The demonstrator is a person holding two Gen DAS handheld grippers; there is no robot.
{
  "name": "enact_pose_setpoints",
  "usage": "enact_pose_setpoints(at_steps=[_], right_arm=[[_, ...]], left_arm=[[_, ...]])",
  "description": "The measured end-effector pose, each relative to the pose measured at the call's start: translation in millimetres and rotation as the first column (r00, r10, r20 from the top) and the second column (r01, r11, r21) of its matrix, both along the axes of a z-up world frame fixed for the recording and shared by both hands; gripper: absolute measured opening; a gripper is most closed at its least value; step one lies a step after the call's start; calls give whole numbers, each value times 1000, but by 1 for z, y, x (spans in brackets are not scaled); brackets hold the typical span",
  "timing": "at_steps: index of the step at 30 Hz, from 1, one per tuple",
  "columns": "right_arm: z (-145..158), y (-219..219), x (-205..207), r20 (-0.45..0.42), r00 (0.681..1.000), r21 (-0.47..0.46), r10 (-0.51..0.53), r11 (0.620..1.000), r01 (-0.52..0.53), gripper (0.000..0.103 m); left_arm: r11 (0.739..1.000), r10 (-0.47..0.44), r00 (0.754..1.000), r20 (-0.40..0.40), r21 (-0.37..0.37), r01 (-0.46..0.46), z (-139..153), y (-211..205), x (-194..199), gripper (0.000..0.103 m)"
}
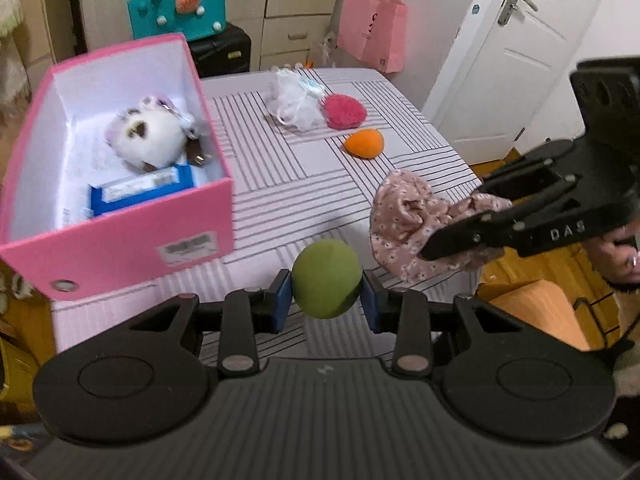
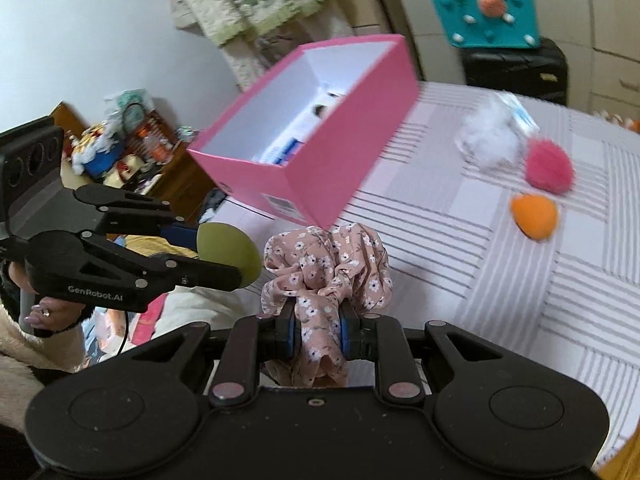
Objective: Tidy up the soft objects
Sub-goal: 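Carry the green sponge with the left tool while the right tool carries the scrunchie over the box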
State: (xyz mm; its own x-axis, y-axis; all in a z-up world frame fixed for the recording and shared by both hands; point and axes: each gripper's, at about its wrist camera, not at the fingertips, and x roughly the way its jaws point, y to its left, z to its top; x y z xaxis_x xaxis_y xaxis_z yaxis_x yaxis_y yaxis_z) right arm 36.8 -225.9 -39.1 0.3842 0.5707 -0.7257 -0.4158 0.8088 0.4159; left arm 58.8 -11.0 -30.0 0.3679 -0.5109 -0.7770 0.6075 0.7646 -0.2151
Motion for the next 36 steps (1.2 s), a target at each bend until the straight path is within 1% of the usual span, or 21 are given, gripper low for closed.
enact_pose_setpoints(at_steps=[3, 6, 10, 15, 17, 20, 24, 26, 31, 33, 36], right_arm=[[11, 14, 3, 25, 999, 1, 32, 999, -32, 24], [21, 26, 11, 55, 997, -1, 50, 999, -50, 24], [35, 40, 24, 98, 992, 9, 75, 997, -76, 24], [51, 64, 47, 155, 981, 9, 118, 993, -121, 24], [54, 75, 58, 185, 974, -3, 134, 991, -136, 24], [57, 90, 77, 219, 964, -12, 154, 988, -155, 24], [57, 103, 112, 242, 962, -21, 125, 992, -123, 24], [55, 108, 133, 236, 965, -32, 115, 993, -111, 24], [38, 127, 192, 161, 983, -48, 89, 995, -82, 25], [29, 132, 215, 124, 990, -44, 70, 997, -65, 25], [13, 138, 248, 47, 998, -20, 45, 999, -44, 26]], left_arm=[[1000, -3, 999, 39, 20, 2, 14, 14, -5, 35], [1000, -3, 998, 70, 24, 1, 27, 26, -4, 35], [999, 15, 990, 142, 27, -19, 43, 41, -1, 35], [999, 52, 976, 211, -6, -52, 56, 58, 14, 36], [997, 77, 972, 223, -17, -75, 57, 64, 25, 36], [993, 116, 970, 215, -28, -113, 52, 72, 47, 36], [983, 179, 959, 220, -6, -182, 39, 79, 80, 36], [978, 202, 955, 215, 5, -208, 32, 82, 99, 36], [966, 252, 956, 153, 17, -257, 12, 85, 148, 36], [964, 251, 956, 153, 53, -262, 3, 81, 166, 36], [960, 254, 961, 109, 94, -264, -12, 78, 191, 36]])
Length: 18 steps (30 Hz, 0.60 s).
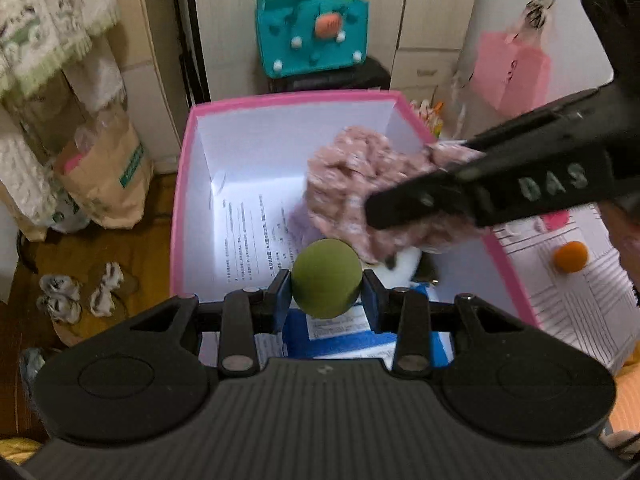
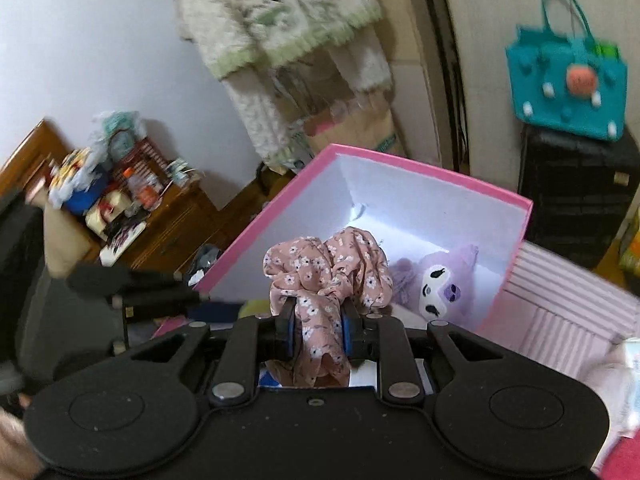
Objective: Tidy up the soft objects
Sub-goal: 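Open the right gripper dropping the scrunchie in the box while the left releases the green sponge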
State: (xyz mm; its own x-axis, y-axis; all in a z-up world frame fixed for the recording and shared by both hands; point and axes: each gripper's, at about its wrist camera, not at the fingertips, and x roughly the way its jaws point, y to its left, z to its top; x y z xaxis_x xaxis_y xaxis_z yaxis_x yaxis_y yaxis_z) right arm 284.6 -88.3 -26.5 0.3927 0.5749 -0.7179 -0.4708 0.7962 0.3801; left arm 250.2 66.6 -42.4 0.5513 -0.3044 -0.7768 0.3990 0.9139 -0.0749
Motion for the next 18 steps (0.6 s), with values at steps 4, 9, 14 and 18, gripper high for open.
enact_pose_setpoints(at_steps=[4, 9, 14, 18], right_arm=[[-22, 13, 32, -75, 997, -4, -5, 1000, 5, 26], [-40, 29, 69, -122, 992, -17, -32, 999, 30, 26], [-51, 41, 95, -138, 989, -24, -52, 998, 49, 27], [-60, 47, 103, -153, 987, -41, -47, 998, 41, 31]], left_arm=[[1000, 18, 998, -59, 23, -17, -19, -3, 30, 36], [997, 39, 996, -86, 74, -33, -31, -8, 55, 36], [997, 22, 990, -136, 73, -12, -39, -10, 66, 36], [996, 26, 990, -136, 87, -14, -40, -12, 67, 38]])
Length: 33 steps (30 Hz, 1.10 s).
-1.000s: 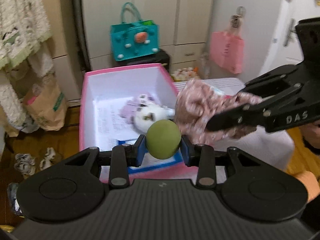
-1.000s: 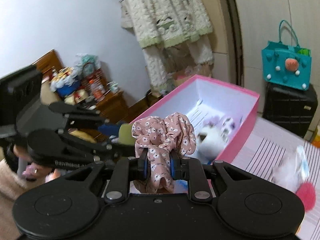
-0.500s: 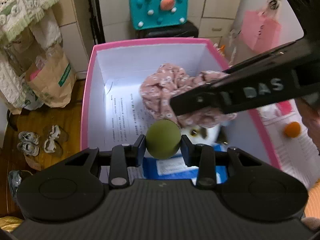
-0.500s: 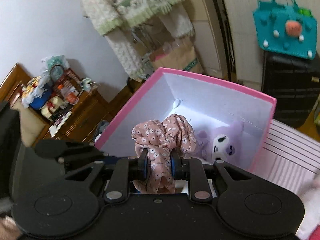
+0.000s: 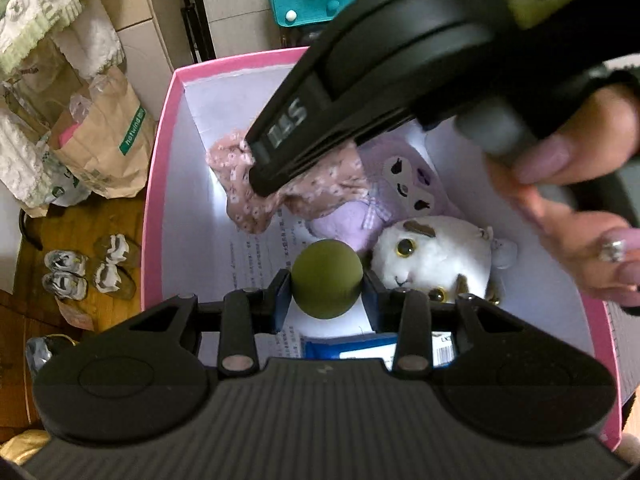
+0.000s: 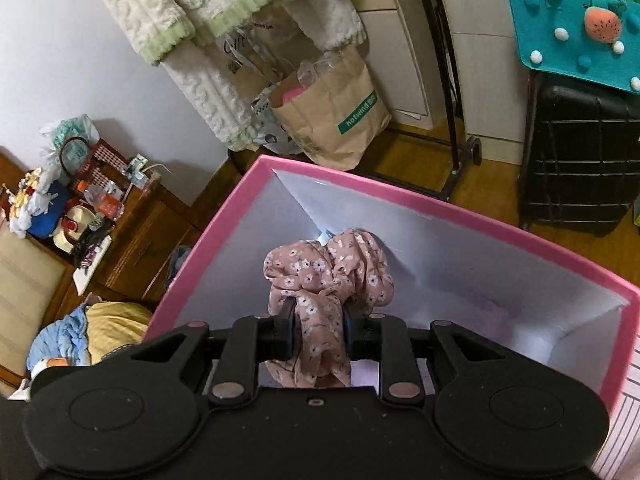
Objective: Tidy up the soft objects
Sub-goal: 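Open the right gripper dropping the scrunchie in the box while the left releases the green sponge, then withdraw both tools from the box toward the orange sponge and pink puff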
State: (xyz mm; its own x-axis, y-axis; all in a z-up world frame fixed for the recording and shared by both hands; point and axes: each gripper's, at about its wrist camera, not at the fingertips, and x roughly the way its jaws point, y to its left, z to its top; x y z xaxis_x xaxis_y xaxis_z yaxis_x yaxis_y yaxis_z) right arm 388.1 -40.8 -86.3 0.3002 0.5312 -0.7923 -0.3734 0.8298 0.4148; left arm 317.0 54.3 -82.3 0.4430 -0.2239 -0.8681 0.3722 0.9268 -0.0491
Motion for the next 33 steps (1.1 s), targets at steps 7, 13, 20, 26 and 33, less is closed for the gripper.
enact_pose_setpoints(at_steps=[7, 13, 20, 26, 33], right_arm=[[8, -4, -2, 13, 1000, -5, -3, 1000, 3, 57], [36, -29, -33, 89, 996, 4, 4, 1000, -4, 57], [69, -51, -88, 188, 982, -10, 36, 999, -34, 57], [92, -58, -130, 254, 965, -29, 69, 998, -64, 57], [116, -61, -172, 282, 953, -38, 113, 994, -107, 57]], left_arm=[[1000, -3, 1000, 0, -2, 3, 4, 0, 5, 48], [999, -31, 998, 46, -36, 33, 23, 7, -19, 60], [999, -29, 989, 142, -18, 32, 46, 25, -57, 61], [999, -28, 988, 152, -14, 31, 64, 36, -87, 61], [998, -59, 977, 204, -4, 62, 93, 39, -126, 63]])
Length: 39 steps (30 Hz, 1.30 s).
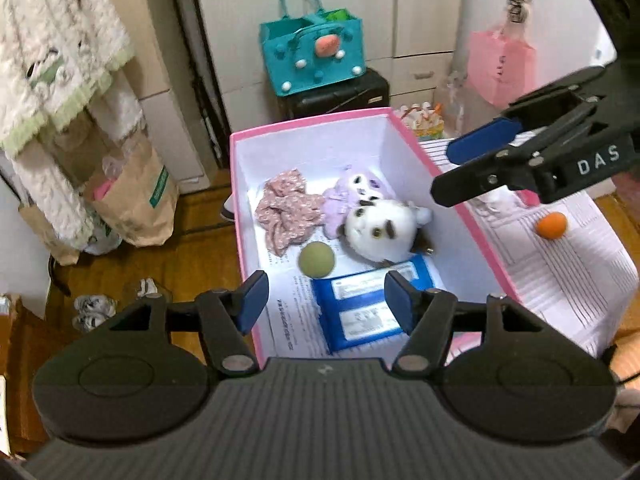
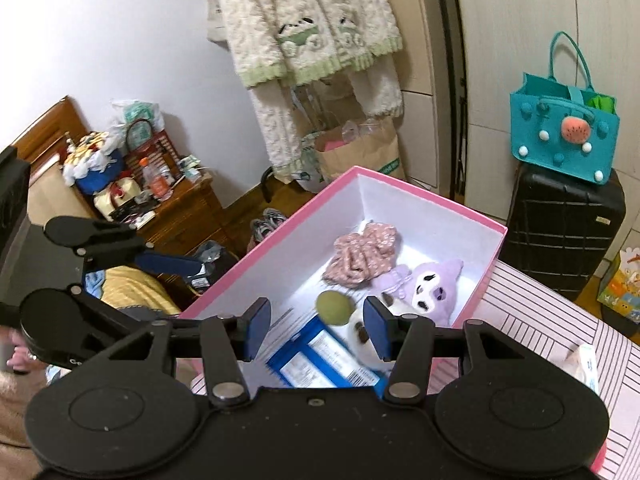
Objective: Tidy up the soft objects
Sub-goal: 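Withdraw both tools from the box toward the orange sponge and pink puff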
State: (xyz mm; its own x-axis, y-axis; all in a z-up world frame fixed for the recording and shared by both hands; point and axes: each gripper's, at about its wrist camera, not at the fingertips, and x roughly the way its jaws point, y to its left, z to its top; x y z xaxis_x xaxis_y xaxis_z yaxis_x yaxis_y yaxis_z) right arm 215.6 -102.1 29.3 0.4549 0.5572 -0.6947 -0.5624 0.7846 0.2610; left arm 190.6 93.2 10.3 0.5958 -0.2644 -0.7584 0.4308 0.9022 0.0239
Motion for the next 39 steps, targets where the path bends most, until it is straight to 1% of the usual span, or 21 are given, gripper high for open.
enact_pose_setpoints(at_steps=[10, 14, 17, 19, 23, 25, 29, 35, 39], right_arm=[[23, -17, -57, 29, 999, -15, 35, 999, -34, 57], [25, -39, -83, 54, 998, -23, 25, 999, -24, 57], [24, -62, -106, 84, 996, -32, 1, 999, 2, 57], [22, -78, -119, 89, 996, -33, -24, 999, 28, 57], [11, -110, -141, 94, 992, -55, -80, 995, 85, 58], [4, -124, -148, 90, 990, -59, -110, 992, 115, 58], [-14, -152, -158, 65, 984, -51, -163, 985, 167, 58], [-42, -178, -167, 37, 980, -47, -195, 979, 197, 59], [-63, -190, -167, 21, 977, -33, -214, 976, 214, 60]], left_arm=[[995, -95, 995, 31, 39, 94, 27, -18, -53, 64], [992, -116, 991, 72, 49, 113, 32, -28, -74, 64], [989, -147, 986, 74, 45, 144, 33, -38, -87, 64], [983, -177, 982, 67, 54, 174, 34, -46, -93, 64], [973, -221, 974, 50, 72, 217, 31, -67, -100, 64], [965, -255, 965, 55, 75, 251, 28, -79, -102, 65], [945, -315, 946, 81, 119, 305, 16, -108, -107, 70], [931, -360, 930, 68, 94, 354, 1, -141, -104, 70], [932, -361, 927, 100, 59, 357, -7, -158, -101, 70]])
